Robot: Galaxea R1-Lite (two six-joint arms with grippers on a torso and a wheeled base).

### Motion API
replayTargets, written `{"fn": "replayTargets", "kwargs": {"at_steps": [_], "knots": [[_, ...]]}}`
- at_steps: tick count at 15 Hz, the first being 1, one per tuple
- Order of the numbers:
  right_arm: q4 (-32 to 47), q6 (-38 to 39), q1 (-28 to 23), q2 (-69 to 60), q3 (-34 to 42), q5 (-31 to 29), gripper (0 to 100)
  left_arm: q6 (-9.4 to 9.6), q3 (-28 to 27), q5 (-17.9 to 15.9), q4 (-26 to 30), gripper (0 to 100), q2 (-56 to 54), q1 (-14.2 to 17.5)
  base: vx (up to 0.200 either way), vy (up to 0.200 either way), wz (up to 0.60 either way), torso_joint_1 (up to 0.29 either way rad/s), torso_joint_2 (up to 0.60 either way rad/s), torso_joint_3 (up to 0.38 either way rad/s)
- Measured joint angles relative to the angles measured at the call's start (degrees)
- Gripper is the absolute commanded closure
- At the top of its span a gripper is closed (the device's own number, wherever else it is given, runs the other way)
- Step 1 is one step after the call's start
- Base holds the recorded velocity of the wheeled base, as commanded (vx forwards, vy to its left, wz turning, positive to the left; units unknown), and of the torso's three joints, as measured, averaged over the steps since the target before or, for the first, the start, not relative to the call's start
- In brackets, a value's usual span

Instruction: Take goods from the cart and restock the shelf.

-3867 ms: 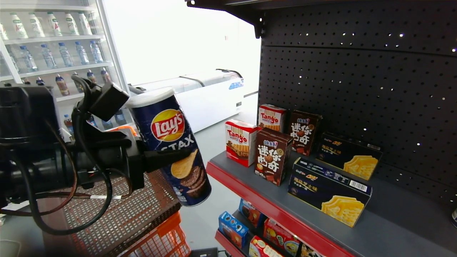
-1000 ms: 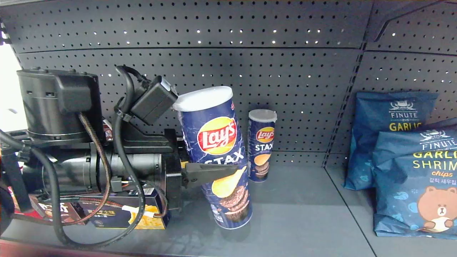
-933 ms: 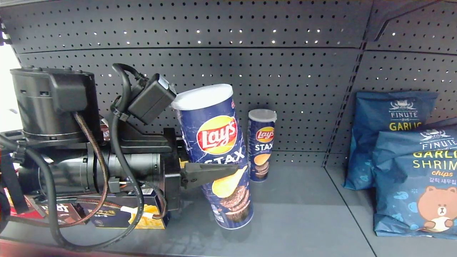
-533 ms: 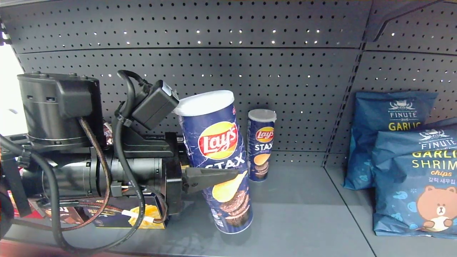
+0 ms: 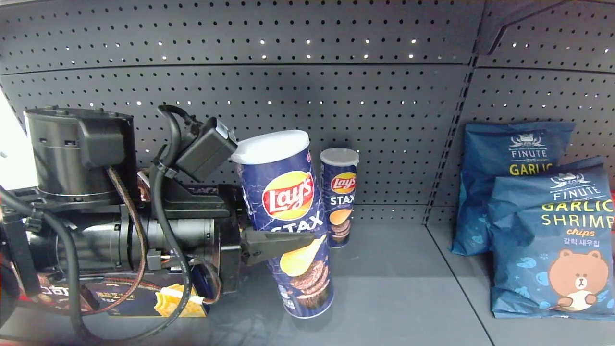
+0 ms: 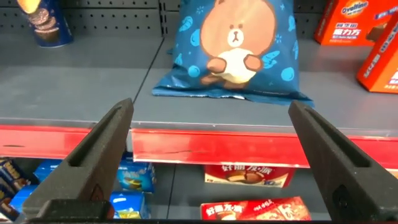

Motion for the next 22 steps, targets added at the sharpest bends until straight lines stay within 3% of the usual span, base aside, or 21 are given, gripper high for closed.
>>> {"fn": "replayTargets", "kwargs": {"at_steps": [4, 9, 13, 17, 22], "knots": [[-0.1, -1.0, 0.0, 0.7, -1.2, 1.8, 0, 0.0, 2.0, 0.1, -0.2, 100, -0.5, 0.7, 0.0, 0.0, 0.0, 0.0, 0.0, 0.0], [-3.9, -1.4, 3.4, 15.1, -13.3, 10.0, 0, 0.0, 3.1, 0.2, -0.7, 100, -1.0, 0.6, 0.0, 0.0, 0.0, 0.0, 0.0, 0.0], [-4.8, -3.3, 7.9, 25.8, -20.4, 11.4, 0, -0.07, 3.4, 0.4, -0.2, 100, -1.1, 1.0, 0.0, 0.0, 0.0, 0.0, 0.0, 0.0], [-16.5, -8.6, 12.9, 41.3, -24.1, 11.3, 0, -0.1, 3.3, 0.4, -0.4, 100, -1.1, 1.5, 0.0, 0.0, 0.0, 0.0, 0.0, 0.0], [-29.0, -9.5, 18.8, 60.9, -26.8, 11.4, 0, -0.16, 3.2, 0.4, -0.2, 100, -1.9, 3.6, 0.0, 0.0, 0.0, 0.0, 0.0, 0.0]]}}
